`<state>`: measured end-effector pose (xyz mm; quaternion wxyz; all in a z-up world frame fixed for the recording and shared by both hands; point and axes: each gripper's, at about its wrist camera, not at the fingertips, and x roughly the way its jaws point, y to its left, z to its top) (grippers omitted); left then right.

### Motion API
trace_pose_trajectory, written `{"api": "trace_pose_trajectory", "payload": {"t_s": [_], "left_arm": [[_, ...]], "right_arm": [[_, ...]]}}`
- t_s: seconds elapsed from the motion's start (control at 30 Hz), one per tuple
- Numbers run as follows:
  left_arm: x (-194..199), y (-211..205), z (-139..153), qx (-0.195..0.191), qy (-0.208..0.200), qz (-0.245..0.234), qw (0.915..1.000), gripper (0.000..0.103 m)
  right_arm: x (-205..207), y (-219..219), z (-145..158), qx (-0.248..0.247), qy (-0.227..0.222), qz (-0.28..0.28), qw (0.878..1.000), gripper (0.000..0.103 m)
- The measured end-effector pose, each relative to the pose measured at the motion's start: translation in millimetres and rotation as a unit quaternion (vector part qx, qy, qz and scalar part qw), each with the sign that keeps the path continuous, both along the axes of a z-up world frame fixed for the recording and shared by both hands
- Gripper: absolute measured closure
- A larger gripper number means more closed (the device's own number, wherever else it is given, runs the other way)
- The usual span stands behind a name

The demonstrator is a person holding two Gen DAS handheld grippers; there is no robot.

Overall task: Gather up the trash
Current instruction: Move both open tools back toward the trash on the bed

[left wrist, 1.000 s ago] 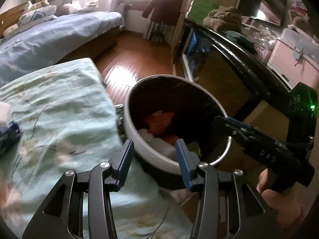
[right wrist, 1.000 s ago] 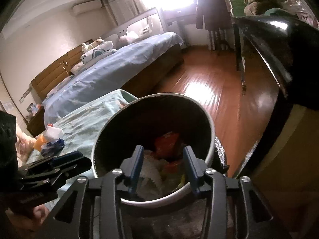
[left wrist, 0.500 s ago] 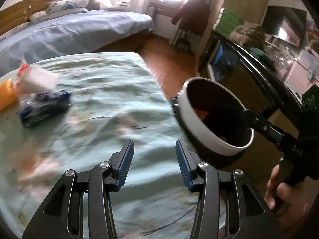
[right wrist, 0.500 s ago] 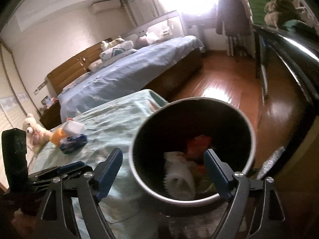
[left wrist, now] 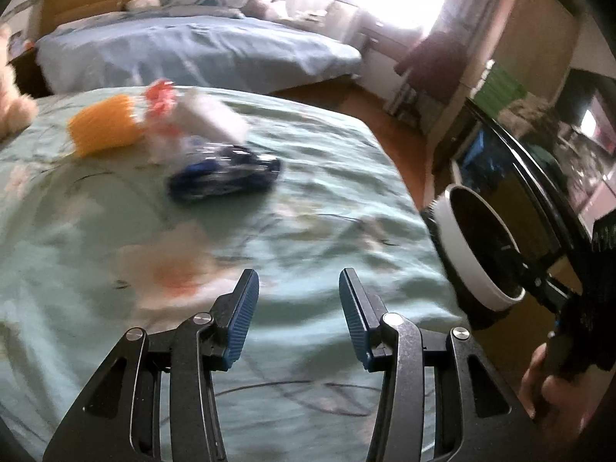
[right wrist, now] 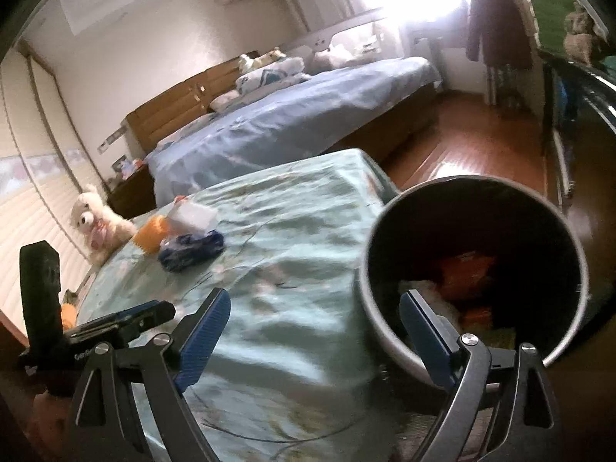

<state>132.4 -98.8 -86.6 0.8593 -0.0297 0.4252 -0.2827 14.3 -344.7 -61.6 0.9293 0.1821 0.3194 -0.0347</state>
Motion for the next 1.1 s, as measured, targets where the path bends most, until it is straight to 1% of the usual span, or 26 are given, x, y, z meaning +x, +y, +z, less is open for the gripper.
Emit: {"api": "trace_pose_trajectory", "payload": {"t_s": [0.4, 0.53, 0.73, 0.8, 0.87, 1.1], "left_arm": [[17.0, 52.2, -4.5, 0.002, 0.001, 0.053, 0.9986, 0.060], [25.8, 64.3, -6.1, 0.006, 0.001, 0.066, 0.9978, 0.060], [41.1, 85.8, -7.6, 0.013, -0.002, 0.090, 0.9959, 0.060], [48.6, 92.7, -7.1, 0.015, -0.004, 0.098, 0.9951, 0.060], [56.2, 98.9, -6.3, 0.018, -0.006, 0.106, 0.9942, 0.060], [85.4, 113.1, -4.7, 0.022, -0.012, 0.119, 0.9926, 0.060]], "right_arm": [[33.7, 46.9, -10.3, 0.003, 0.013, 0.066, 0.998, 0.012], [50.7, 67.1, -13.0, -0.006, 0.021, 0.101, 0.995, 0.012], [73.7, 88.3, -15.9, -0.015, 0.024, 0.139, 0.990, 0.012], [82.4, 92.2, -18.7, -0.011, 0.028, 0.145, 0.989, 0.012], [91.9, 93.1, -22.6, 0.005, 0.033, 0.149, 0.988, 0.012], [118.8, 96.7, -26.1, 0.031, 0.035, 0.144, 0.988, 0.012]]}}
